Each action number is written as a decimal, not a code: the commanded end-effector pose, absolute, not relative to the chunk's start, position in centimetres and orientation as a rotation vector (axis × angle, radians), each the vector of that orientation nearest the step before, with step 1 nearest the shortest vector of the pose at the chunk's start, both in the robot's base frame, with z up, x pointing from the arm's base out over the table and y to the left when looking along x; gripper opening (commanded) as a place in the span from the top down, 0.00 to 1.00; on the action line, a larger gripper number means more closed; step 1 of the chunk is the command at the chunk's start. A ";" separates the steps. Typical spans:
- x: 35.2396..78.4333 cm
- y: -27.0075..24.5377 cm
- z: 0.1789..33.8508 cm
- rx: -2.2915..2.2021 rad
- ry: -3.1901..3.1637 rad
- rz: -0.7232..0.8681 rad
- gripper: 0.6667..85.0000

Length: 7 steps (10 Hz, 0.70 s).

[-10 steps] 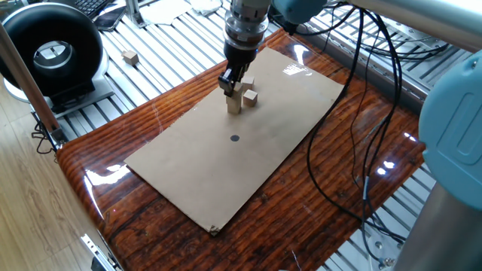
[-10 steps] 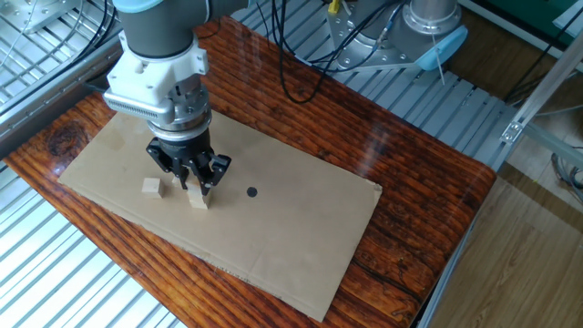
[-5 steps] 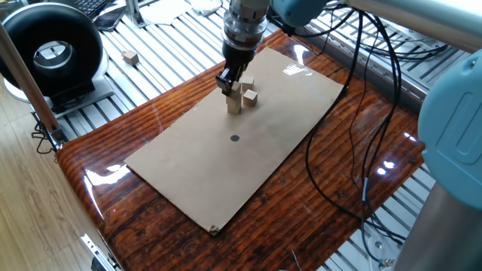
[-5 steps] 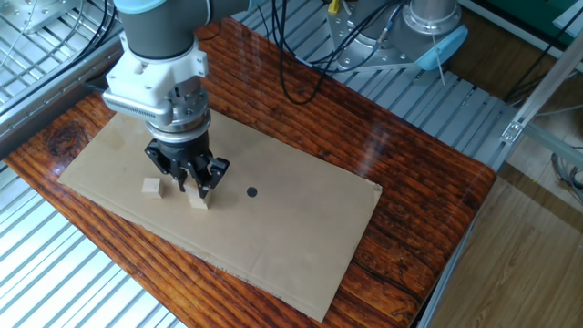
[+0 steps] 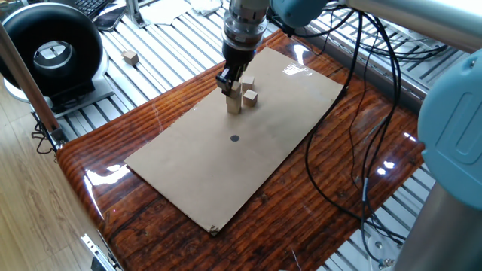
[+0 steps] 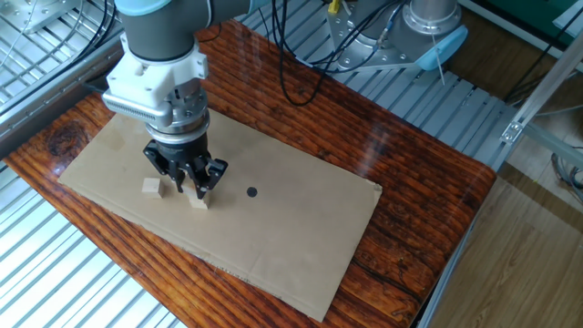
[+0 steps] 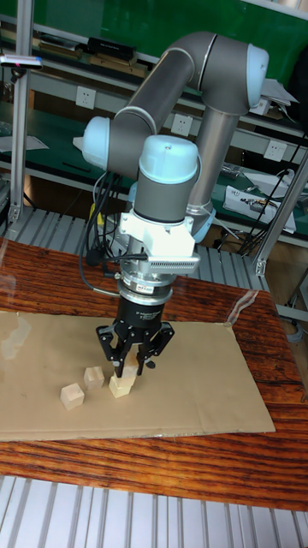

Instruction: Stack the blocks in a vertical line of five

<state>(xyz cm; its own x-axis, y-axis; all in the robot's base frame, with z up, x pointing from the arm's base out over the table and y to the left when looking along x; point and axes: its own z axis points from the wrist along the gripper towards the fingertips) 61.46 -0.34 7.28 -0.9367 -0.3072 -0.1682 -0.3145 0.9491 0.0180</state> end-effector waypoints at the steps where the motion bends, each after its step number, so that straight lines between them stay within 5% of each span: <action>1: 61.2 -0.4 7.2 -0.470 2.943 0.085 1.00; 3: 61.1 -0.8 7.1 -0.483 2.937 0.076 0.98; 5: 61.1 -0.2 7.2 -0.497 2.929 0.105 0.77; 7: 61.2 0.5 7.6 -0.528 2.915 0.149 0.43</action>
